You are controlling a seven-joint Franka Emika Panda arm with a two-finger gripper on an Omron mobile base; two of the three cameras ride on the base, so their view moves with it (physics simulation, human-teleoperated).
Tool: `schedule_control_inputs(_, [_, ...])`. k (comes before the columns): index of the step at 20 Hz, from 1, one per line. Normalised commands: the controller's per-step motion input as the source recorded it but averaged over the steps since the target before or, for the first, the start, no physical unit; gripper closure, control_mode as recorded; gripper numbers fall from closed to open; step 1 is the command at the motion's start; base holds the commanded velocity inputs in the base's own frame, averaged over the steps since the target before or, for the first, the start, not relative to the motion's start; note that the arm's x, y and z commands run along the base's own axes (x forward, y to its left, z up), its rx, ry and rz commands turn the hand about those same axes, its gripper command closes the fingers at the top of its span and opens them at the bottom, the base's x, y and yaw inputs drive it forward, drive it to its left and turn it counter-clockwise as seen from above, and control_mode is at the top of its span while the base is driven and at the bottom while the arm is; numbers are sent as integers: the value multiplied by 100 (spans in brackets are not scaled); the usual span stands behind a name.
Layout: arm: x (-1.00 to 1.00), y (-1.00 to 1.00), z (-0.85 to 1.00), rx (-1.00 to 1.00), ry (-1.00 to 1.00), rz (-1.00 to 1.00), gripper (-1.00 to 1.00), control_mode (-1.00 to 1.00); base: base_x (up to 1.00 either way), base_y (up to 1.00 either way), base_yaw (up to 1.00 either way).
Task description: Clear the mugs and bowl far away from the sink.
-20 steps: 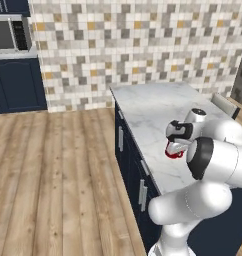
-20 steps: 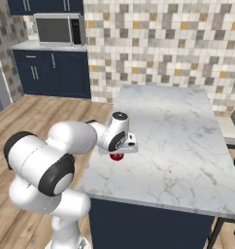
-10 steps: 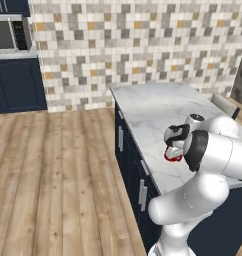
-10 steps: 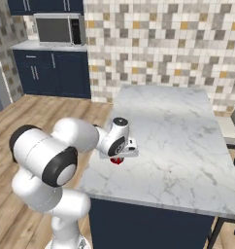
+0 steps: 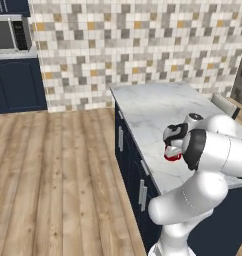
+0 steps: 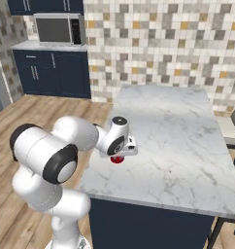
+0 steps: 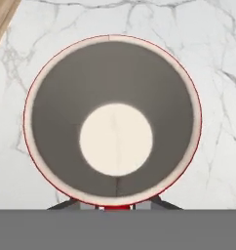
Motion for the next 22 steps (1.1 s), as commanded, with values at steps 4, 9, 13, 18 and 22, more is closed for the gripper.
schedule_control_inputs(4, [-8,5,10,-2,-13,-1,-100,-100,0,0,0])
schedule_control_inputs(9, [-4,0,10,0,-10,-8,-100,-100,0,0,0])
schedule_control_inputs(13, [-21,0,68,0,-3,-17,-100,-100,0,0,0])
schedule_control_inputs(18, [-26,0,98,0,14,-24,-100,-100,0,0,0])
schedule_control_inputs(22, [-74,2,100,12,22,-23,-100,-100,0,0,0])
